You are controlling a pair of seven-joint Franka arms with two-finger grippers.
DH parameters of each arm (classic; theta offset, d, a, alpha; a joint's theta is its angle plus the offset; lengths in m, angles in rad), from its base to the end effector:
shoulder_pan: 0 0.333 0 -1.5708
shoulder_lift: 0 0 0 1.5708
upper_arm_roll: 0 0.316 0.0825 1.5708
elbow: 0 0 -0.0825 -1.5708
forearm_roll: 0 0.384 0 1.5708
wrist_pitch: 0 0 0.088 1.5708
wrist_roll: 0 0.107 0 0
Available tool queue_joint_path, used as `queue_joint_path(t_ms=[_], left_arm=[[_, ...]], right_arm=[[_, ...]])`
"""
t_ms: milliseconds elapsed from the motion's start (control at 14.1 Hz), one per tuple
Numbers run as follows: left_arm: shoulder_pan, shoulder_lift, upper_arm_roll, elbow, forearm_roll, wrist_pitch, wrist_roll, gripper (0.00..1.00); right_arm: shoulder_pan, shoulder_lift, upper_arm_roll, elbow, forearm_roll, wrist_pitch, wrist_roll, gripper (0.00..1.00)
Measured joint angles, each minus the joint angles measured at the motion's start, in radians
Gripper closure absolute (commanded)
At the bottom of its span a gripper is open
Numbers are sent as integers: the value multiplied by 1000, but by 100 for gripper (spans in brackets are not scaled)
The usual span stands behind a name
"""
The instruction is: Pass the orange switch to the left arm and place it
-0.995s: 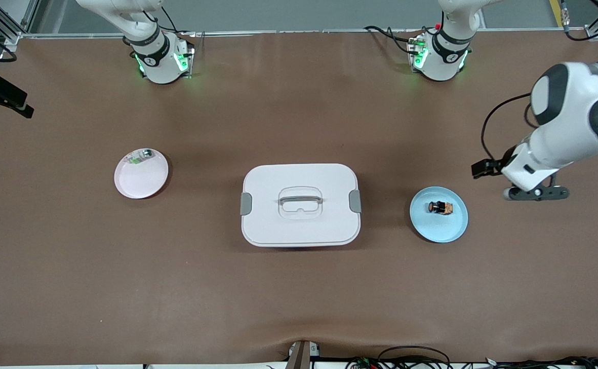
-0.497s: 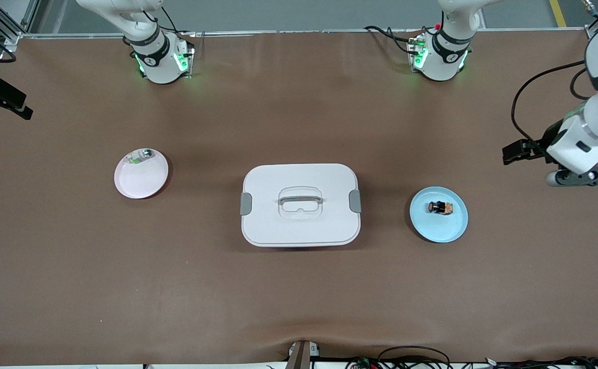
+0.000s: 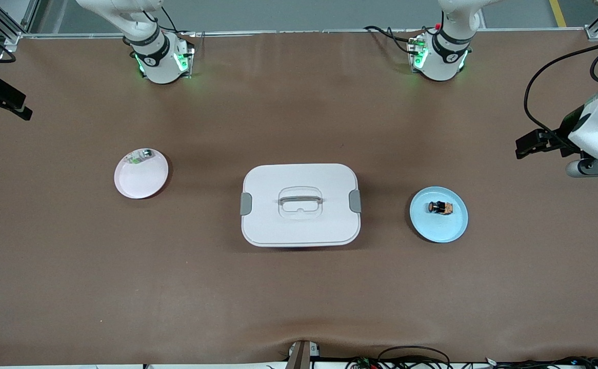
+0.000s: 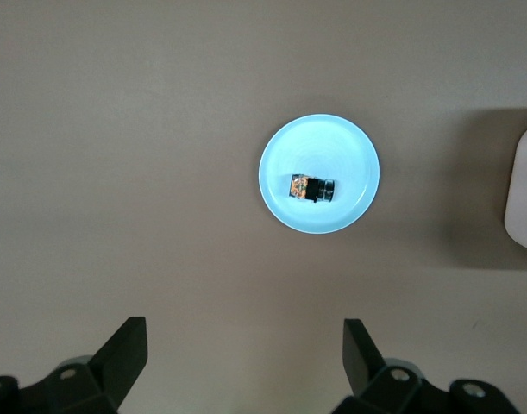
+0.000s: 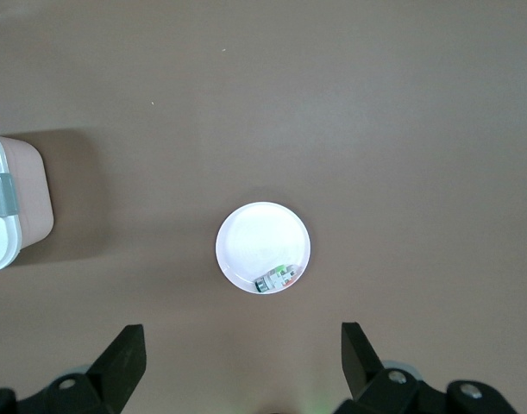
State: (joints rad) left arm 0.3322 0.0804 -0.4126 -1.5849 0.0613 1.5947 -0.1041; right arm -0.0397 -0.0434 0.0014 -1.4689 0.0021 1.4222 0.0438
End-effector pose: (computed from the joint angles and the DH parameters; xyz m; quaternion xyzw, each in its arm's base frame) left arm 0.5756 -0.0313 0.5780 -0.9993 -0.0102 0.0304 0.0174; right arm 0.5240 -0.0198 0.6822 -0.9992 0.0409 0.0017 0.0010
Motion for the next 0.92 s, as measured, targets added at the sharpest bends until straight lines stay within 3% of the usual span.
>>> queue_joint_path(t_ms=[355, 426, 639, 923], left_arm=[[-10, 0, 8, 35, 0, 0, 0, 0], [-44, 0, 41, 37, 0, 0, 0, 0], [-229, 0, 232, 39, -2, 0, 0, 0], [-336, 0, 349, 66, -19, 2, 0, 0]], right_arm=[[2, 0, 0, 0, 0, 0, 0, 0], [2, 0, 0, 0, 0, 0, 0, 0], [4, 0, 0, 0, 0, 0, 0, 0], [4, 2, 0, 0, 0, 0, 0, 0]])
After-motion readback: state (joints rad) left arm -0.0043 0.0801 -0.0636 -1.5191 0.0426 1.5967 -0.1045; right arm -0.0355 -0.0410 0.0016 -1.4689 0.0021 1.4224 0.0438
